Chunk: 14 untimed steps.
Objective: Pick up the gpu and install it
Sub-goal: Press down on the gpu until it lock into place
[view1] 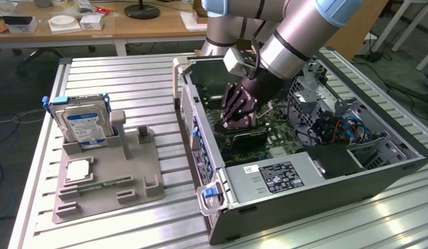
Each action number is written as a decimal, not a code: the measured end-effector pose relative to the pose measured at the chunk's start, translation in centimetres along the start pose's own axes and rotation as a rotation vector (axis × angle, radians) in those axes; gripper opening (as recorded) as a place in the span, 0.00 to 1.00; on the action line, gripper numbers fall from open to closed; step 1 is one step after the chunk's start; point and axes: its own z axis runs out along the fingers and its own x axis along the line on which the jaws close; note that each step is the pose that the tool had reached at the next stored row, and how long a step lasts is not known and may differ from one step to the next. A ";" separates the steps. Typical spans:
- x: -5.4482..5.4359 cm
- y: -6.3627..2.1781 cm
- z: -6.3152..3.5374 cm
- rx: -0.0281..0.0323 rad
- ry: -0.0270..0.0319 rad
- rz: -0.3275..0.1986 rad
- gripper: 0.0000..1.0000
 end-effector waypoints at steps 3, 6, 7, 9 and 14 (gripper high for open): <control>-0.1 0.00 0.00 0.0537 -0.0008 -0.004 0.10; -0.2 0.01 0.01 0.1087 -0.0018 -0.007 0.10; -0.2 0.01 0.01 0.1266 -0.0021 -0.008 0.10; -0.2 0.01 0.01 0.1626 -0.0030 -0.010 0.10; -0.3 0.04 0.03 0.2539 -0.0050 -0.015 0.10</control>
